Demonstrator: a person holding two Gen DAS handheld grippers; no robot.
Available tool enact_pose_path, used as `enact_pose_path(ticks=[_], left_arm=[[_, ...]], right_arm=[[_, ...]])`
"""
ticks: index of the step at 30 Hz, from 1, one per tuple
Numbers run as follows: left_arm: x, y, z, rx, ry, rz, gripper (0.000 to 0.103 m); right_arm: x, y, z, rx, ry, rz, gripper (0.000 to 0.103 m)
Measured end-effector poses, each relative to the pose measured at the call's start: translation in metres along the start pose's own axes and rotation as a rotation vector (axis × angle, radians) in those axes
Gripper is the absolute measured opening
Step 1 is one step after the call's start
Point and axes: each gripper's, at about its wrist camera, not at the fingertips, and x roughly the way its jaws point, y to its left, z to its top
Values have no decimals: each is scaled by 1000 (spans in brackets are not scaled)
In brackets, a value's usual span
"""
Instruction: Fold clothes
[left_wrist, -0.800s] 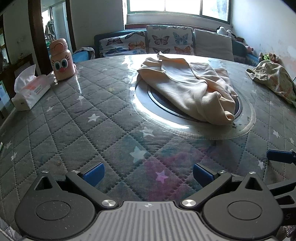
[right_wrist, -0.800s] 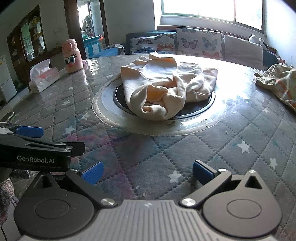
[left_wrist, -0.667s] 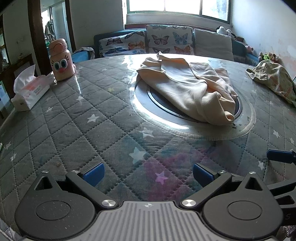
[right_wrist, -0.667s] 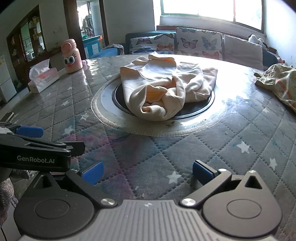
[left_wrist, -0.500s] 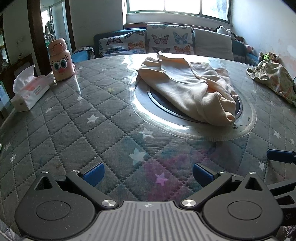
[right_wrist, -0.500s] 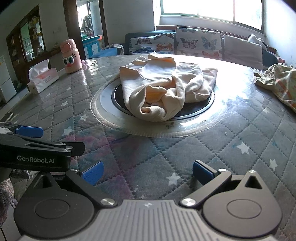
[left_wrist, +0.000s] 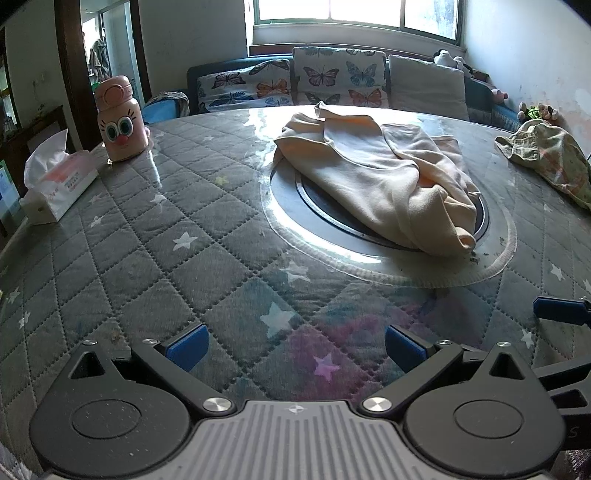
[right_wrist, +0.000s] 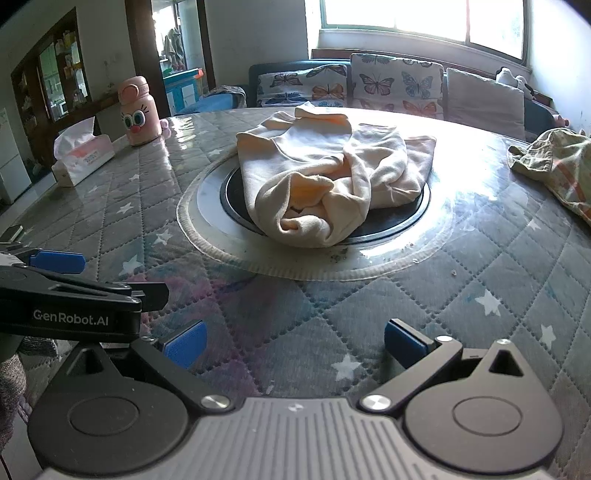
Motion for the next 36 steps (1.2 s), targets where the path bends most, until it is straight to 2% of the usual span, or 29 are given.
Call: enact_pose_path(ticks=[20, 36], left_arm=[[12, 1, 12, 7, 9, -2, 103], [21, 3, 34, 9, 27, -16, 103]], right_arm=[[13, -2, 13, -6, 13, -6, 103], [19, -9, 36, -21, 13, 18, 103]])
